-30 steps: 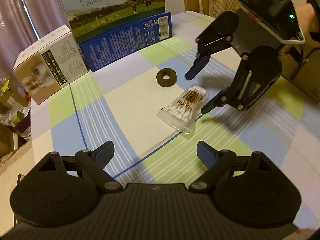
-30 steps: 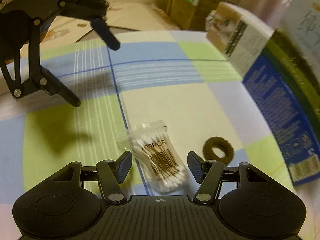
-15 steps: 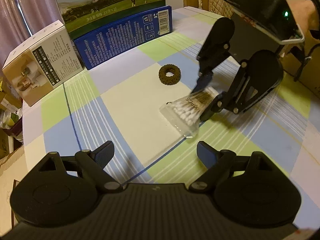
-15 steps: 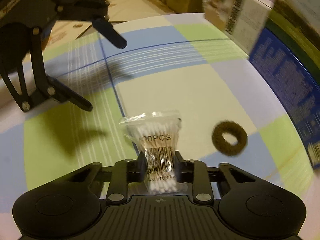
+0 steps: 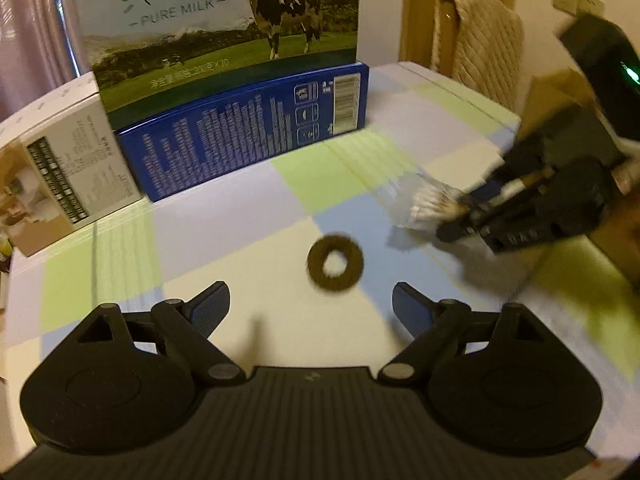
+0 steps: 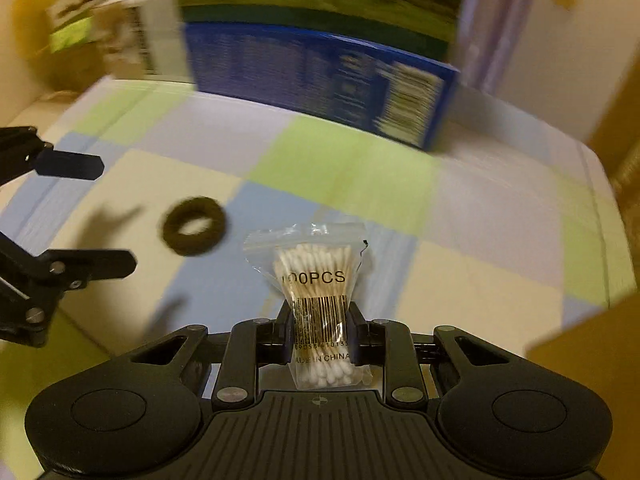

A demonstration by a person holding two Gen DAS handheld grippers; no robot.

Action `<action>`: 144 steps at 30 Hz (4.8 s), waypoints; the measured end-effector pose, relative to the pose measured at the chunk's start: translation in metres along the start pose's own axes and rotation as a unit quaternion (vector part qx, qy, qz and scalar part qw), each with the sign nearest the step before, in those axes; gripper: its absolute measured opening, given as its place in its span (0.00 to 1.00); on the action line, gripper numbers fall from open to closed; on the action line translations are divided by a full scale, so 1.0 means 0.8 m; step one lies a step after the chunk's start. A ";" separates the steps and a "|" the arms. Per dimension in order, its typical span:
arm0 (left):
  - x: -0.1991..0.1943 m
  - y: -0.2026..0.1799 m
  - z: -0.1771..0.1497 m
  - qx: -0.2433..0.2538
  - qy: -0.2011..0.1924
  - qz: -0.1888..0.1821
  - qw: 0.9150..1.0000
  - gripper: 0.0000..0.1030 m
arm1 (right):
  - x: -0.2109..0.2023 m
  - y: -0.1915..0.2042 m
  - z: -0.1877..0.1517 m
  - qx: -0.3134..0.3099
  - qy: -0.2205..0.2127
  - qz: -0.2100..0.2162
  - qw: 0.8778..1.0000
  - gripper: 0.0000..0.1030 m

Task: Organize objects
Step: 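Grasp the cotton-swab bag with the right gripper, then grasp the dark brown fuzzy ring with the left gripper, then carry the brown ring and cotton-swab bag toward the cardboard box, then lower the brown ring into the box and open the left gripper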

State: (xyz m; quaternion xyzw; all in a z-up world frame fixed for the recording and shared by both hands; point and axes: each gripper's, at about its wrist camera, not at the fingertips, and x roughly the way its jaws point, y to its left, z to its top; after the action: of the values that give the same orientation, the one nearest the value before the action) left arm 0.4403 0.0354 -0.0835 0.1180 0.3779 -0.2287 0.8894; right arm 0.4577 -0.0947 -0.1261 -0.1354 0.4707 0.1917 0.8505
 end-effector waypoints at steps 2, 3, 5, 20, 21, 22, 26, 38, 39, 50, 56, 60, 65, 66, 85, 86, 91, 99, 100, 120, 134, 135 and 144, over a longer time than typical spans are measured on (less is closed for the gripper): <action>0.016 -0.008 0.006 -0.007 -0.003 0.000 1.000 0.77 | 0.000 -0.003 -0.001 0.013 -0.001 -0.006 1.000 0.21; 0.023 -0.012 0.008 -0.011 -0.002 0.001 1.000 0.76 | 0.000 -0.006 -0.001 0.022 -0.003 -0.007 1.000 0.21; 0.039 -0.020 0.010 -0.011 0.006 0.012 1.000 0.72 | -0.004 -0.009 -0.005 0.036 -0.005 -0.010 0.999 0.21; 0.070 -0.018 0.007 -0.085 0.044 0.044 0.994 0.16 | -0.013 -0.023 -0.036 0.076 -0.011 0.008 0.997 0.21; 0.065 -0.017 0.003 -0.089 0.047 0.041 0.994 0.15 | -0.015 -0.022 -0.039 0.078 -0.011 0.011 0.997 0.21; 0.061 -0.017 -0.001 -0.090 0.049 0.041 0.994 0.15 | -0.018 -0.020 -0.043 0.081 -0.011 0.014 0.997 0.21; 0.036 -0.022 -0.021 -0.103 0.061 0.048 0.992 0.14 | -0.036 -0.007 -0.059 0.088 -0.016 0.025 0.996 0.21; -0.077 -0.073 -0.094 -0.161 0.075 0.074 0.981 0.14 | -0.132 0.035 -0.160 0.100 -0.029 0.033 0.994 0.21; -0.089 -0.081 -0.101 -0.167 0.075 0.073 0.980 0.14 | -0.143 0.037 -0.169 0.108 -0.031 0.034 0.993 0.21; -0.208 -0.174 -0.128 -0.182 0.039 0.065 0.980 0.14 | -0.269 0.057 -0.242 0.135 -0.068 0.028 0.988 0.21; -0.259 -0.211 -0.130 -0.178 0.022 0.071 0.981 0.14 | -0.320 0.063 -0.273 0.126 -0.086 0.015 0.988 0.21; -0.286 -0.230 -0.136 -0.182 0.014 0.066 0.981 0.14 | -0.347 0.068 -0.294 0.116 -0.097 0.009 0.988 0.21; -0.306 -0.251 -0.144 -0.183 0.011 0.061 0.981 0.14 | -0.371 0.065 -0.318 0.119 -0.104 0.006 0.987 0.21; -0.310 -0.255 -0.145 -0.183 0.010 0.060 0.981 0.14 | -0.375 0.064 -0.323 0.120 -0.104 0.006 0.987 0.21; -0.332 -0.331 -0.131 -0.170 0.004 0.013 0.985 0.14 | -0.420 0.018 -0.372 0.148 -0.106 -0.021 0.983 0.21; -0.331 -0.335 -0.128 -0.167 0.004 0.011 0.986 0.14 | -0.422 0.016 -0.373 0.149 -0.108 -0.023 0.983 0.21; -0.328 -0.354 -0.118 -0.155 0.004 -0.002 0.988 0.14 | -0.429 0.001 -0.379 0.159 -0.112 -0.030 0.980 0.21; -0.320 -0.378 -0.101 -0.138 0.004 -0.016 0.990 0.14 | -0.438 -0.026 -0.391 0.179 -0.116 -0.045 0.976 0.21; -0.319 -0.381 -0.099 -0.135 0.004 -0.018 0.991 0.14 | -0.439 -0.030 -0.393 0.183 -0.115 -0.047 0.975 0.21; -0.287 -0.459 -0.048 -0.088 -0.001 -0.066 0.994 0.14 | -0.466 -0.106 -0.418 0.214 -0.120 -0.087 0.966 0.21; -0.253 -0.481 0.013 -0.083 -0.010 -0.081 0.993 0.14 | -0.473 -0.156 -0.382 0.209 -0.137 -0.094 0.964 0.21; -0.252 -0.483 0.018 -0.082 -0.012 -0.082 0.993 0.14 | -0.473 -0.159 -0.380 0.209 -0.136 -0.094 0.964 0.21; -0.233 -0.492 0.040 -0.075 -0.012 -0.089 0.993 0.14 | -0.465 -0.175 -0.363 0.206 -0.133 -0.094 0.965 0.21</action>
State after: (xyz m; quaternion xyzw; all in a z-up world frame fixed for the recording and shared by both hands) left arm 0.1514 -0.2592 0.0594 0.0136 0.3921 -0.2792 0.8764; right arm 0.1241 -0.4126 0.0472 0.0260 0.3676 0.0263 0.9292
